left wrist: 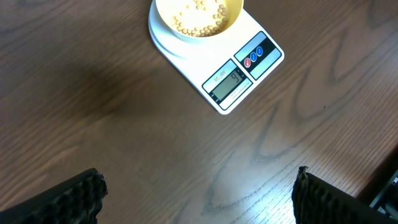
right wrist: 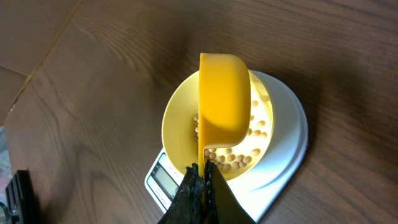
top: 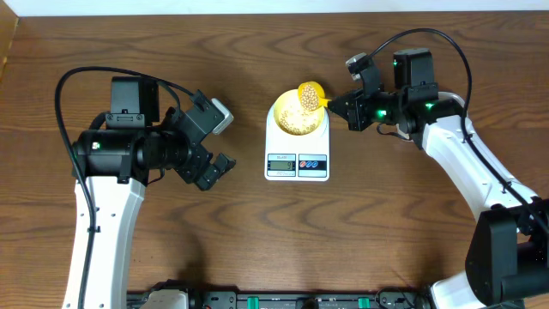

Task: Scoop item into bowl and weigh 50g on scale
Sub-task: 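Tip the scoop to pour chickpeas into the yellow bowl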

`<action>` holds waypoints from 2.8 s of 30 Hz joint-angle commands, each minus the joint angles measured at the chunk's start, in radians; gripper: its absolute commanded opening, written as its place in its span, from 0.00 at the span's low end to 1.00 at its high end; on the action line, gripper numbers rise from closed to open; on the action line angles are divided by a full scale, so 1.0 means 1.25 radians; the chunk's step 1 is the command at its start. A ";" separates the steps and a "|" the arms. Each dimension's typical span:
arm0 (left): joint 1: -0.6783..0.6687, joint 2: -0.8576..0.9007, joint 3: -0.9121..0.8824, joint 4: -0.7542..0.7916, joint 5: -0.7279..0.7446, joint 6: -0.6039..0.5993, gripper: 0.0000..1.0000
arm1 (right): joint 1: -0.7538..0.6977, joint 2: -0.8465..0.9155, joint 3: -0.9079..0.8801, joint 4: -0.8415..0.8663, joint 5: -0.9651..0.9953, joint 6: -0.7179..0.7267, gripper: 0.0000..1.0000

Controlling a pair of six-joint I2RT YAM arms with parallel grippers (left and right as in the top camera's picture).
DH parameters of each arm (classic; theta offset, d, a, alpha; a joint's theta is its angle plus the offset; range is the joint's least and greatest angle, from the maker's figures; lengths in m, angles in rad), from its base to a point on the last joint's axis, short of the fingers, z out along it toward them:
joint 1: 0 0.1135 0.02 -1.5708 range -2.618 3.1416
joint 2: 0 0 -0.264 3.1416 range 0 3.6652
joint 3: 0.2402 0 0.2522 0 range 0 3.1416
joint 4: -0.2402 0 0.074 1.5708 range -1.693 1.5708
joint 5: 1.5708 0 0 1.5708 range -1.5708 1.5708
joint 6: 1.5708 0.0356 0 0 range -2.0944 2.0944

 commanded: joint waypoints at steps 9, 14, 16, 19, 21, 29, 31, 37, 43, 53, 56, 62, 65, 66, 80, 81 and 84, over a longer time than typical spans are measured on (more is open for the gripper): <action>0.003 0.002 0.000 -0.002 0.007 0.005 0.98 | 0.012 0.007 0.001 0.003 -0.005 -0.061 0.01; 0.003 0.002 0.000 -0.002 0.007 0.005 0.98 | 0.013 0.007 0.001 0.010 -0.006 -0.075 0.01; 0.003 0.002 0.000 -0.002 0.007 0.005 0.98 | 0.013 0.007 0.001 0.005 -0.006 -0.075 0.01; 0.003 0.002 0.000 -0.002 0.007 0.005 0.98 | 0.012 0.007 0.001 0.005 -0.005 -0.088 0.01; 0.003 0.002 0.000 -0.002 0.007 0.005 0.98 | 0.012 0.007 0.001 0.010 -0.005 -0.102 0.01; 0.003 0.002 0.000 -0.002 0.007 0.005 0.98 | 0.023 0.007 0.001 0.004 0.050 -0.102 0.01; 0.003 0.002 0.000 -0.002 0.007 0.005 0.98 | 0.023 0.007 0.001 0.012 0.062 -0.101 0.01; 0.003 0.002 0.000 -0.002 0.007 0.005 0.98 | 0.031 0.007 0.001 -0.007 0.111 -0.102 0.01; 0.003 0.002 0.000 -0.002 0.007 0.005 0.98 | 0.038 0.007 0.001 -0.002 0.070 -0.099 0.01; 0.003 0.002 0.000 -0.002 0.007 0.005 0.98 | 0.042 0.007 0.001 0.019 0.034 -0.087 0.01; 0.003 0.002 0.000 -0.002 0.007 0.005 0.98 | 0.046 0.007 0.001 0.020 0.028 -0.084 0.01; 0.003 0.002 0.000 -0.002 0.007 0.005 0.98 | 0.049 0.007 0.001 0.030 0.030 -0.084 0.01; 0.003 0.002 0.000 -0.002 0.007 0.005 0.98 | 0.047 0.007 0.001 0.039 0.030 -0.084 0.01; 0.003 0.002 0.000 -0.002 0.007 0.005 0.98 | 0.048 0.007 0.001 0.048 0.029 -0.083 0.01; 0.003 0.002 0.000 -0.003 0.007 0.005 0.98 | 0.055 0.007 0.001 0.052 0.036 -0.128 0.01; 0.003 0.002 0.000 -0.002 0.007 0.005 0.98 | 0.055 0.007 0.001 0.056 0.034 -0.124 0.01; 0.003 0.002 0.000 -0.002 0.007 0.005 0.98 | 0.060 0.007 0.001 0.040 0.031 -0.114 0.01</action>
